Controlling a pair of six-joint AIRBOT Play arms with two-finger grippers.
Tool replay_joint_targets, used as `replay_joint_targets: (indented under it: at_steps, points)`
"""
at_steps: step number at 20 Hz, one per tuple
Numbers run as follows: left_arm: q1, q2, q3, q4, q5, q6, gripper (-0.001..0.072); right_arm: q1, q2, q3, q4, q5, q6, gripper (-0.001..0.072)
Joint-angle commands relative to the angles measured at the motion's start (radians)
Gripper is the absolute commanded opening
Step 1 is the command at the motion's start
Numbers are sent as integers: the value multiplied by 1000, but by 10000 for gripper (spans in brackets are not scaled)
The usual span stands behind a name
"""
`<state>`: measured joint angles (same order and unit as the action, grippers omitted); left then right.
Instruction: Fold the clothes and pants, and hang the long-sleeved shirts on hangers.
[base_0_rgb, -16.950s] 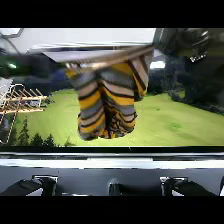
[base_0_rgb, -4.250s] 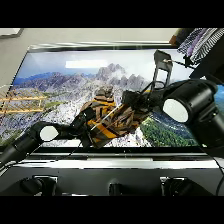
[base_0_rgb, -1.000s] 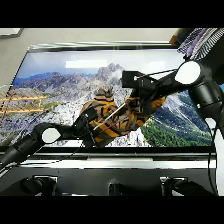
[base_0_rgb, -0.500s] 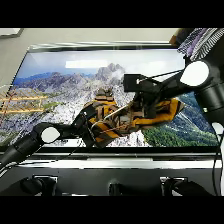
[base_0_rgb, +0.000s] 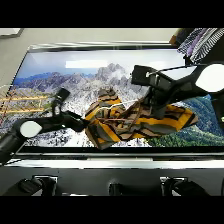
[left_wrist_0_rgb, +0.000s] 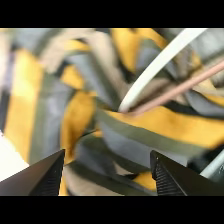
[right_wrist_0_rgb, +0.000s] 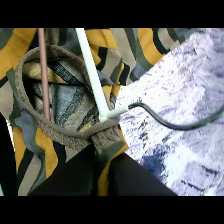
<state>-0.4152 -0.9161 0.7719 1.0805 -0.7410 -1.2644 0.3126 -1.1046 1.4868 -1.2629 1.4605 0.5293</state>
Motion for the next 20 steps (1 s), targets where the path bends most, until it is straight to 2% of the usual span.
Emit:
replay_joint_targets:
  at_steps: [1, 2, 5, 8, 12, 20]
  points:
    - [106, 40, 0, -2, -26, -379, 620, 0, 19, 0, -50, 3, 121, 22]
    - [106, 37, -1, -2, -33, -431, 620, 0, 22, 0, -52, 2, 152, 22]
    - [51, 12, -2, -89, -14, -439, 620, 0, 23, 0, -70, -28, 306, 22]
    - [-53, -32, -1, -187, 82, -439, 619, 0, 23, 0, -88, -44, 424, 23]
    - [-187, -126, 19, -275, 230, -439, 617, 0, 23, 0, -87, -46, 445, 23]
    - [-263, -332, 139, -285, 306, -439, 600, 0, 23, 0, -87, -46, 462, 23]
